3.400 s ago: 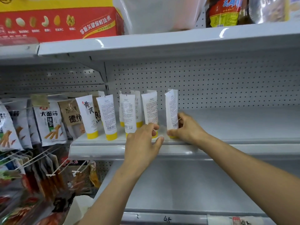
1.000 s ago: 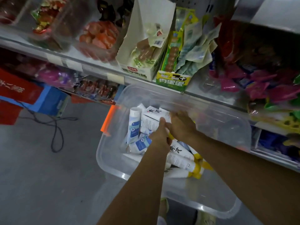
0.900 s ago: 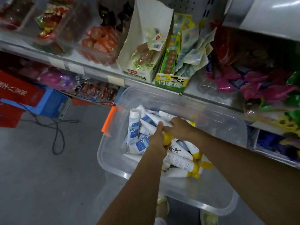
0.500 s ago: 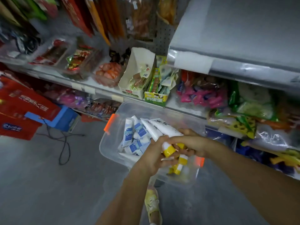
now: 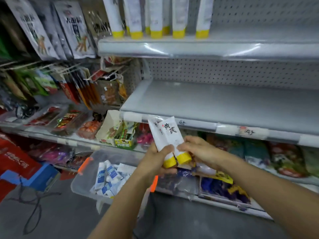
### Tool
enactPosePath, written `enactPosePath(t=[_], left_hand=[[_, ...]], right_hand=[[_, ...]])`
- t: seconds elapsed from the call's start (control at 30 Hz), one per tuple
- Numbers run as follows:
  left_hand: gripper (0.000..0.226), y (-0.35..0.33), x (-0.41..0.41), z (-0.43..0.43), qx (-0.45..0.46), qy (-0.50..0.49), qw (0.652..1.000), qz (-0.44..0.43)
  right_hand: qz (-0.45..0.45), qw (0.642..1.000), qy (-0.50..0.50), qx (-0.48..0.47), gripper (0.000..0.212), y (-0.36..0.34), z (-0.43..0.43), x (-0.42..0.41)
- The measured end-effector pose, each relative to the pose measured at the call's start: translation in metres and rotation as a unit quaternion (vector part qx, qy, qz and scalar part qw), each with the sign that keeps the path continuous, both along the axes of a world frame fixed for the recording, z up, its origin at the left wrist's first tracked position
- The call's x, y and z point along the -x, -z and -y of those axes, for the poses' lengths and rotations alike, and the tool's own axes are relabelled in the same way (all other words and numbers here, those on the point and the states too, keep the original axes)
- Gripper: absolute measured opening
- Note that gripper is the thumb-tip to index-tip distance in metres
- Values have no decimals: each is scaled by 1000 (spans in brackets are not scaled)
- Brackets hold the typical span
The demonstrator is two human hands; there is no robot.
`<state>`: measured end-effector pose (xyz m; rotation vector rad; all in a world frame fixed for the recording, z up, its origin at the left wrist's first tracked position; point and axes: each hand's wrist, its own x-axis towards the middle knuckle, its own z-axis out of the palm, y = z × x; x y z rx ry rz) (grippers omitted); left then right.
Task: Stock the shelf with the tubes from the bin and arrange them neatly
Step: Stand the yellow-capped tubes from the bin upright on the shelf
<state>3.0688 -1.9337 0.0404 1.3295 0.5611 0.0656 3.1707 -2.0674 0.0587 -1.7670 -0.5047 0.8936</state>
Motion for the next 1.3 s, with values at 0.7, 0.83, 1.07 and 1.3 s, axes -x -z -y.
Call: enactPosePath(t=[0.7, 0.83, 1.07, 1.3], left_hand=[[42, -190, -149, 33, -313, -42, 922, 223], [45, -206, -171, 15, -336, -62, 908, 240], [54, -222, -197, -6, -349, -45, 906, 234], [51, -222, -211, -24, -330, -29, 916, 228]], right_hand=[[281, 915, 221, -189, 35, -210, 75, -108], [308, 903, 234, -189, 34, -238, 57, -138], [350, 897, 252, -97, 42, -250, 19, -203], [373, 885, 278, -19, 45, -237, -9, -243]])
